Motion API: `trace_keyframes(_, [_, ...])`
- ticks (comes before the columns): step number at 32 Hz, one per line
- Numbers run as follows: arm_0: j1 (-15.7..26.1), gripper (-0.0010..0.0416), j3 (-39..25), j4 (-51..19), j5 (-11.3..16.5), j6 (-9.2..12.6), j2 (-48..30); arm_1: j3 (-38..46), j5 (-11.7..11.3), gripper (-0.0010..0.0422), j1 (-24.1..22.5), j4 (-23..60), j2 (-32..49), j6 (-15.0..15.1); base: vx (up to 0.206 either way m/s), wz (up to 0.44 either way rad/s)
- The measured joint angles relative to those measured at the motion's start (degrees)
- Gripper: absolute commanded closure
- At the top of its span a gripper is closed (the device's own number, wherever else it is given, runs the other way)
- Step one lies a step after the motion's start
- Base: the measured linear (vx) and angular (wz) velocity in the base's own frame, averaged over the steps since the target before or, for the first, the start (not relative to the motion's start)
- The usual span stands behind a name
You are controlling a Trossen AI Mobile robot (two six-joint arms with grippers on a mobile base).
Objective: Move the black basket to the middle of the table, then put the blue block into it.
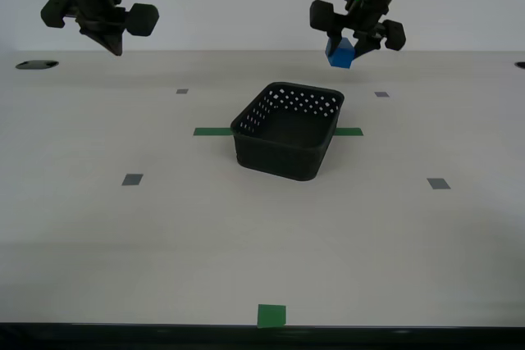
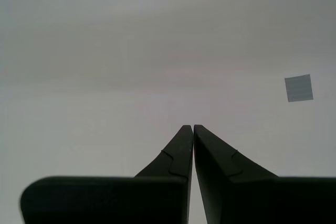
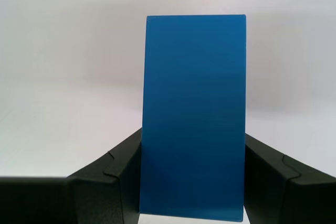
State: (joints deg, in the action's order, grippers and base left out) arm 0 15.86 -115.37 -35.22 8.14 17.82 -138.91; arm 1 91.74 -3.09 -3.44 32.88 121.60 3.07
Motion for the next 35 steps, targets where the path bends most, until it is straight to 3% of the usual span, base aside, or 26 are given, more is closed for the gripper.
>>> trace_keyframes(4, [0.61, 0.0407, 0.26, -5.51, -0.11, -1.81, 5.05, -0.02, 0.00, 0.0412, 0.07, -0.72, 0.00, 0.02, 0.000, 0.000])
trace_keyframes(9, [3.98, 0.0407, 0.17, -9.14, 0.72, -3.23, 9.62, -0.04, 0.07, 0.0412, 0.13, -1.33, 0.00, 0.00, 0.000, 0.000])
trace_keyframes(12, [7.26, 0.0407, 0.13, -13.60, 0.35, -5.49, 11.47, -0.07, 0.04, 0.0412, 0.24, -1.42, 0.00, 0.02, 0.000, 0.000])
trace_keyframes(13, [8.63, 0.0407, 0.22, -14.43, 1.38, -5.60, 11.63, -0.07, 0.02, 0.0412, 0.28, -1.40, 0.00, 0.00, 0.000, 0.000])
trace_keyframes(15, [10.03, 0.0407, 0.20, -15.67, 0.46, -5.75, 11.96, -0.07, 0.02, 0.0412, 0.35, -1.31, 0.00, 0.02, 0.000, 0.000])
trace_keyframes(25, [18.53, 0.0407, 0.46, -25.59, 1.01, -6.88, 12.00, -0.09, 0.04, 0.0412, 0.87, -1.29, 0.00, 0.07, 0.000, 0.000])
trace_keyframes(32, [22.84, 0.0407, 8.22, -27.41, 0.76, -6.82, 14.16, -0.09, 0.04, 0.0412, 1.29, -1.36, 0.00, 0.17, 0.000, 0.000])
trace_keyframes(35, [23.52, 0.0406, 17.97, -22.93, 1.01, -5.60, 20.22, -0.09, 0.04, 0.0412, 1.44, -1.36, 0.00, 0.17, 0.000, 0.000])
